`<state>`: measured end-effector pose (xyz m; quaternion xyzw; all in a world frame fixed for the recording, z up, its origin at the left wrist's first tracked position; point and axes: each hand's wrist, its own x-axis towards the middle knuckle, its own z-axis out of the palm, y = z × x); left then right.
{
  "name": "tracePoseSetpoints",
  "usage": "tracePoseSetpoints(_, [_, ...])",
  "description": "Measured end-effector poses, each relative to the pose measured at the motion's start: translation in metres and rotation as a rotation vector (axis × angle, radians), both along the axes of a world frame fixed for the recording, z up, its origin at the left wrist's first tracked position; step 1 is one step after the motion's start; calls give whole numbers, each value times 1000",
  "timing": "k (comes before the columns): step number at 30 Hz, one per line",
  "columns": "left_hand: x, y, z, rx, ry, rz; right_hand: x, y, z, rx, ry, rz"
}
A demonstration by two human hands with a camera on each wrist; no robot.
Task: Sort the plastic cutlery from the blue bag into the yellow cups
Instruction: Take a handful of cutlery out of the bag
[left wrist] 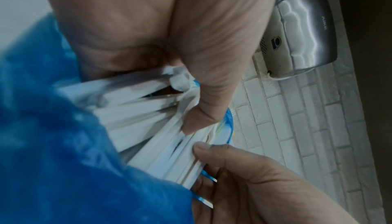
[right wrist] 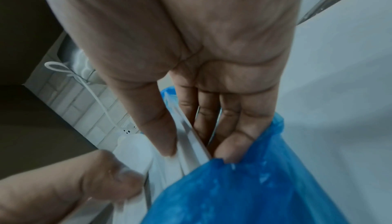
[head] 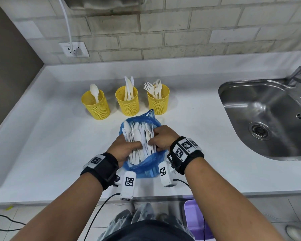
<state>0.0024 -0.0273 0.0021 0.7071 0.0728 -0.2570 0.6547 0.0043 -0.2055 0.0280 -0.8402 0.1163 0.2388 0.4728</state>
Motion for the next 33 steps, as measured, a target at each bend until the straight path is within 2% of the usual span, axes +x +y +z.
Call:
tracePoseSetpoints(11, [2, -5, -1, -35, 6, 55, -3, -2, 0, 24, -132, 127])
tracePoseSetpoints(17, [2, -3, 0, 14, -33, 56, -2, -4, -1, -19, -163, 99])
tracePoseSetpoints(25, [2, -8, 3, 24, -123, 110, -4, -4, -4, 39, -157, 116])
tracePoseSetpoints(28, [3, -8, 7, 15, -168, 121, -4, -5, -2, 62, -205, 86])
tracePoseSetpoints(33, [7, -8, 9, 8, -206, 123, -2, -9, -3, 181, -257, -90])
